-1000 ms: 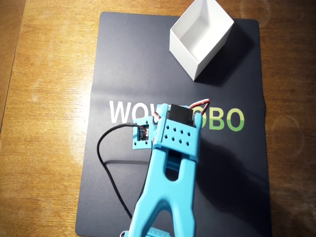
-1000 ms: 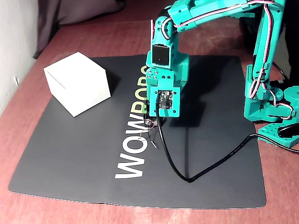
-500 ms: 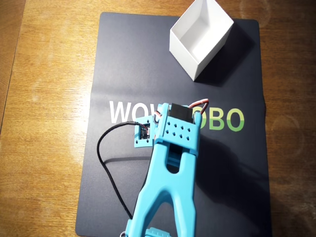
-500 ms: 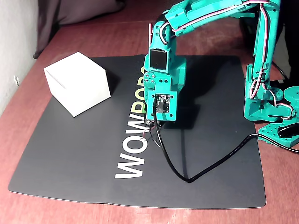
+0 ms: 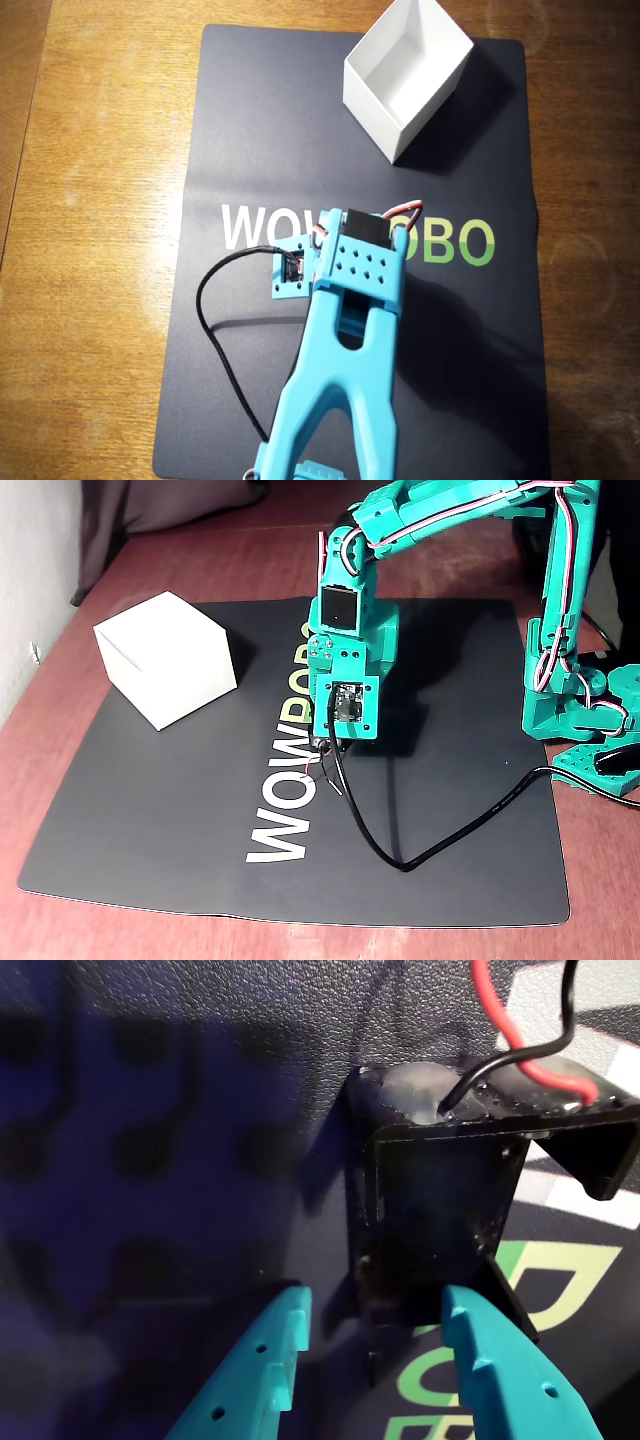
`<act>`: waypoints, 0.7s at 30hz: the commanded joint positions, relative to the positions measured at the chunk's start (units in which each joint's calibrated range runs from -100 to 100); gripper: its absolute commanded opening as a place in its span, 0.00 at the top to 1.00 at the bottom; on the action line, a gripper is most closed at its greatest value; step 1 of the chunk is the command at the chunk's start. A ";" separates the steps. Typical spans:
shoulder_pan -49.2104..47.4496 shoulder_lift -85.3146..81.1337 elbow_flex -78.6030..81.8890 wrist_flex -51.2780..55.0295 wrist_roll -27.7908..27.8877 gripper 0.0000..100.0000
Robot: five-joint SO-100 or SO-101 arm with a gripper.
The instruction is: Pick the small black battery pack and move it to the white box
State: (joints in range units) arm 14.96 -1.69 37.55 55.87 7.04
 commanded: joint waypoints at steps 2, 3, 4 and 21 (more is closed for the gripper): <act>0.35 -0.37 -0.49 -0.30 0.27 0.85; 0.35 -0.37 -0.49 -0.30 0.27 0.85; 0.35 -0.37 -0.49 -0.21 0.27 0.85; 4.57 -0.28 -0.49 0.31 0.27 0.90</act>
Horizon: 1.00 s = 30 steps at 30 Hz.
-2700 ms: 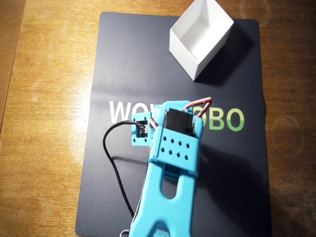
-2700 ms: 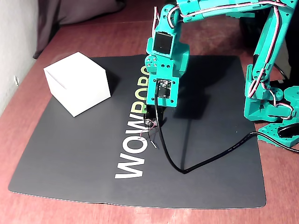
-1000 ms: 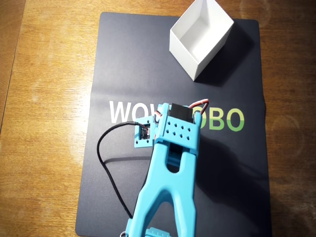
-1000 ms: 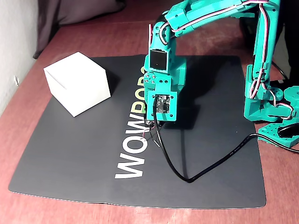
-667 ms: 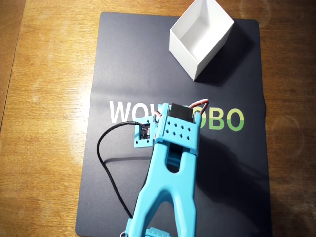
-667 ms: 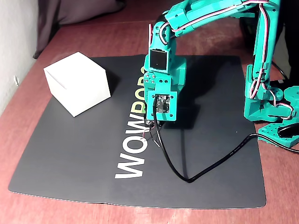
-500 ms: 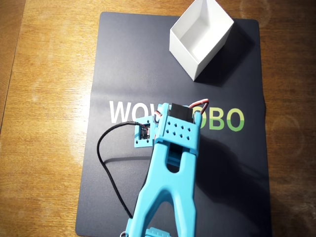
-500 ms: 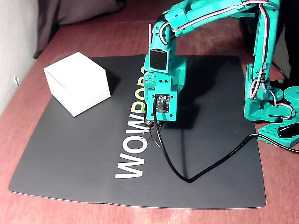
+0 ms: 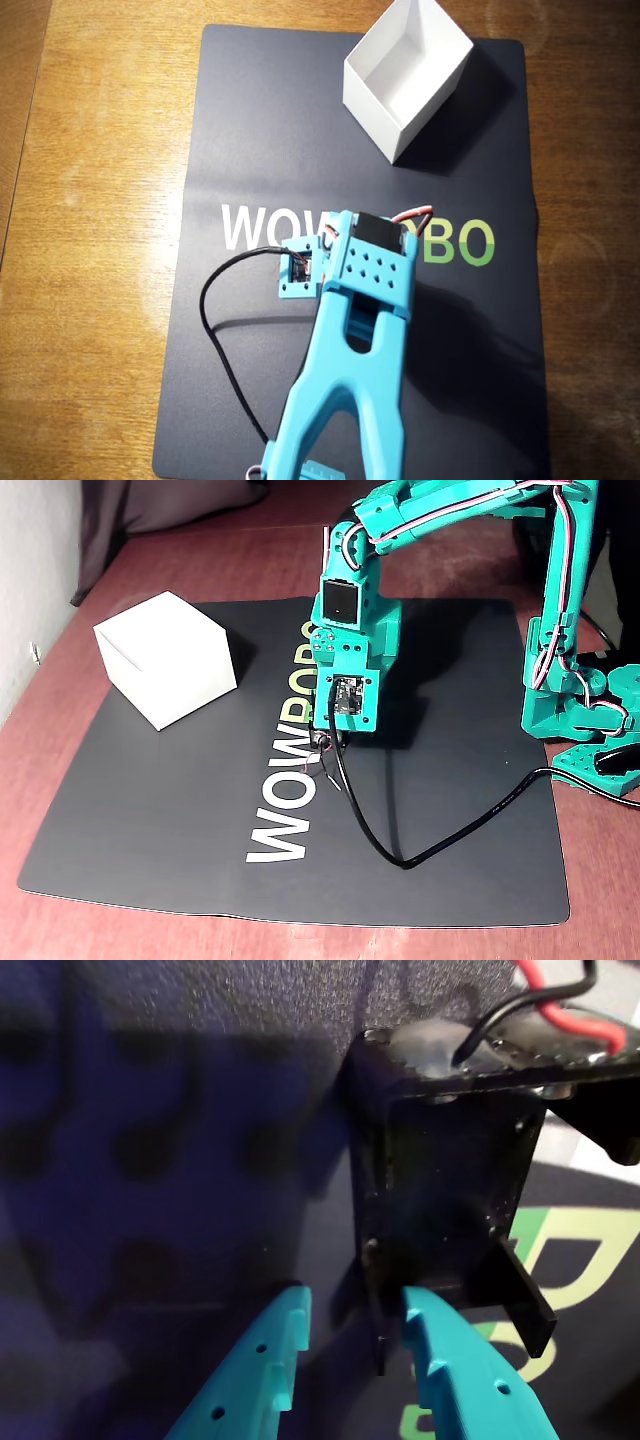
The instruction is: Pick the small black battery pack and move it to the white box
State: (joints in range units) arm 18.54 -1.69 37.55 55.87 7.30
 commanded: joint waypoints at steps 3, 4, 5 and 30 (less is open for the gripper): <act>0.29 -0.28 -0.49 0.23 0.00 0.90; 0.29 -0.28 -0.49 0.05 0.00 0.90; 0.29 -0.28 -0.49 -0.04 0.00 0.90; 1.22 -0.89 1.59 0.31 -0.21 0.94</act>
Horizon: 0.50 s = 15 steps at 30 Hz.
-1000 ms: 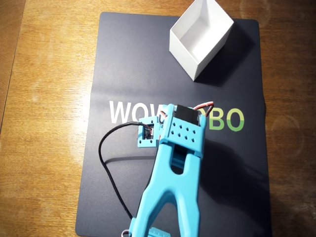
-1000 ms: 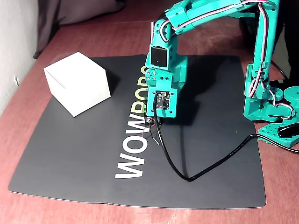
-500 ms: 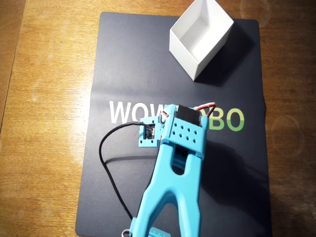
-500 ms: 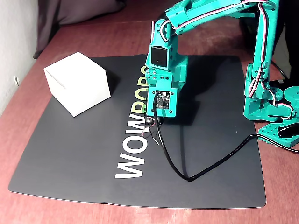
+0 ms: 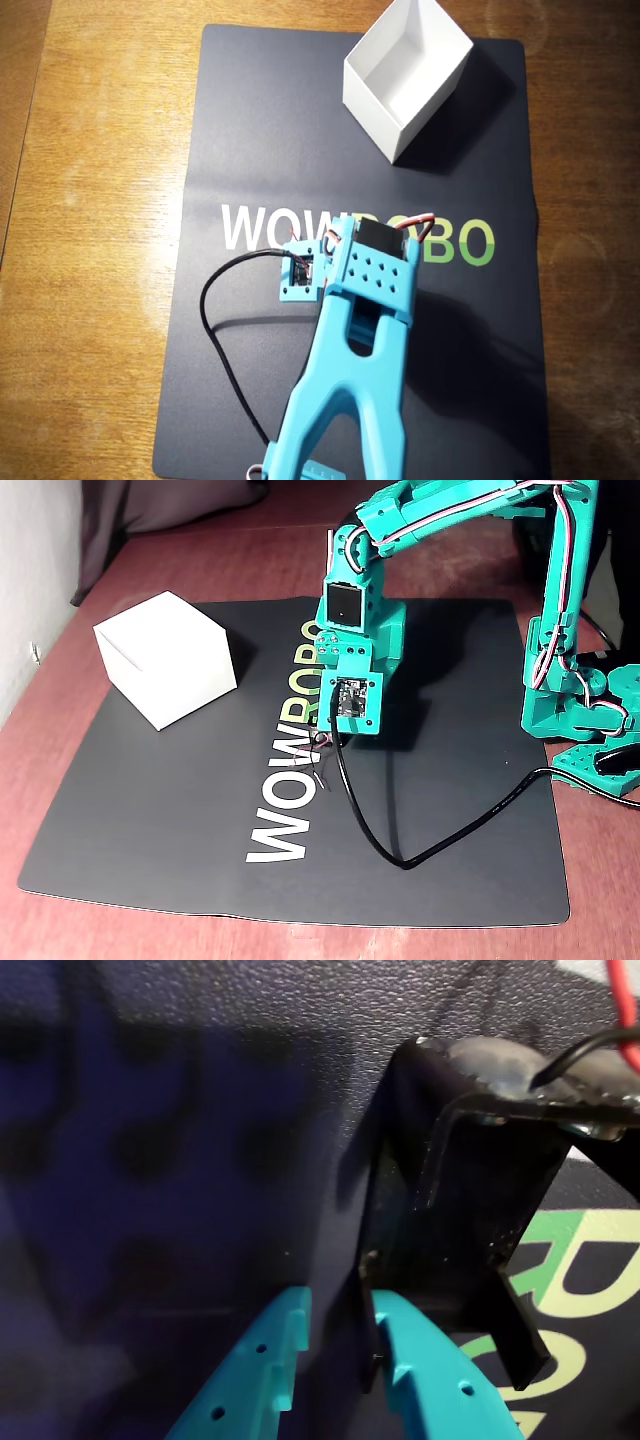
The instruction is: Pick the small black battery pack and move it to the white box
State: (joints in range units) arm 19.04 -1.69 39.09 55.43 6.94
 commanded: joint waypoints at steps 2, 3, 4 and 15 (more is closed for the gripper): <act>0.73 -0.98 0.05 0.75 0.10 0.94; 0.73 -0.98 0.05 0.75 0.05 0.94; 0.61 -0.98 0.05 0.75 0.05 0.94; -0.21 -0.98 -0.13 -0.04 0.10 0.95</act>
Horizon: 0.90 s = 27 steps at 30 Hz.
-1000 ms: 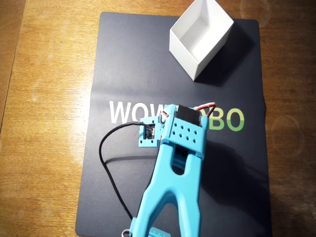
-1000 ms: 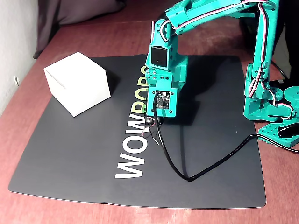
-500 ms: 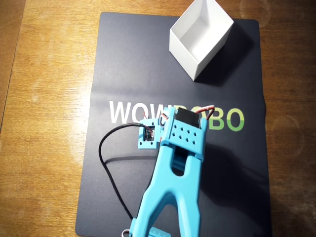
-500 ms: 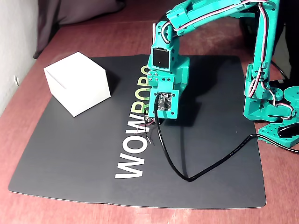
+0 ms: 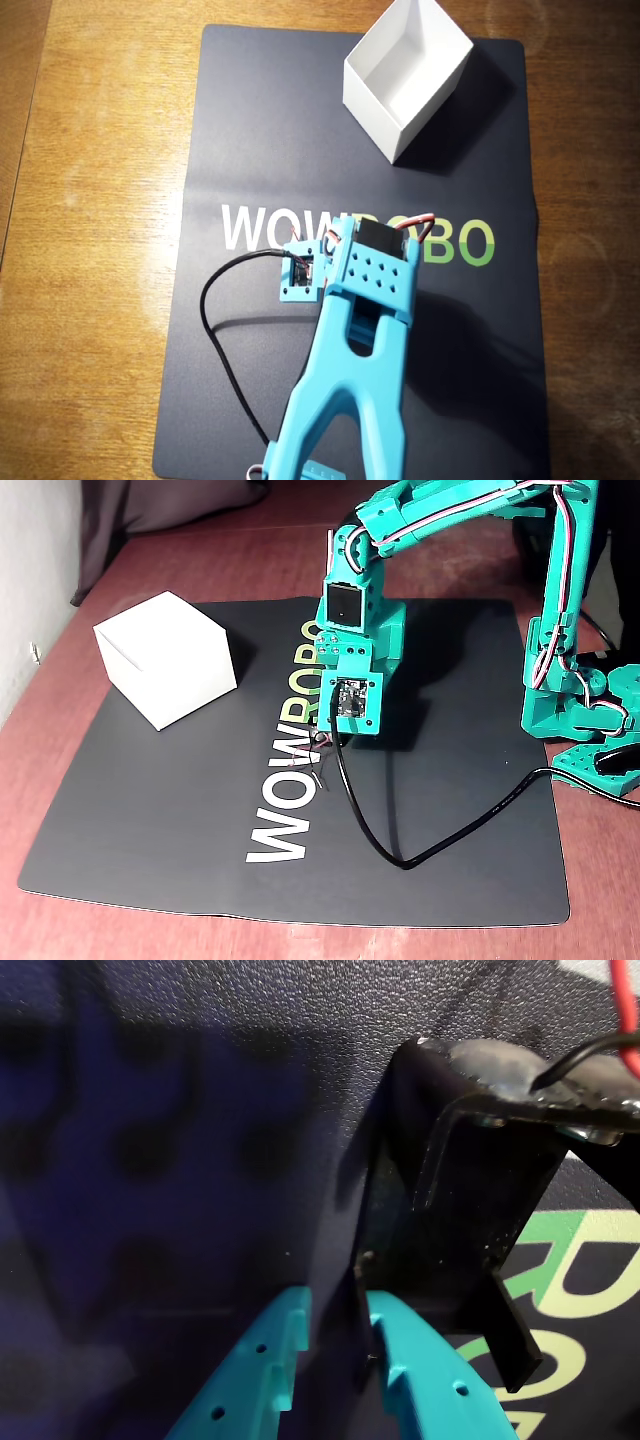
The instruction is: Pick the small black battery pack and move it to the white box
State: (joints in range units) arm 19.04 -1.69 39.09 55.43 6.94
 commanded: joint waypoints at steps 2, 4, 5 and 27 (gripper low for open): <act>-0.21 -0.98 -0.13 -0.04 0.05 0.95; -0.21 -0.98 -0.32 -0.13 0.05 0.95; -0.21 -0.98 -0.41 -0.13 0.05 0.95; -0.21 -1.07 -0.13 -5.30 -0.01 0.96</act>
State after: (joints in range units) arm 19.04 -1.69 39.09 50.02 7.15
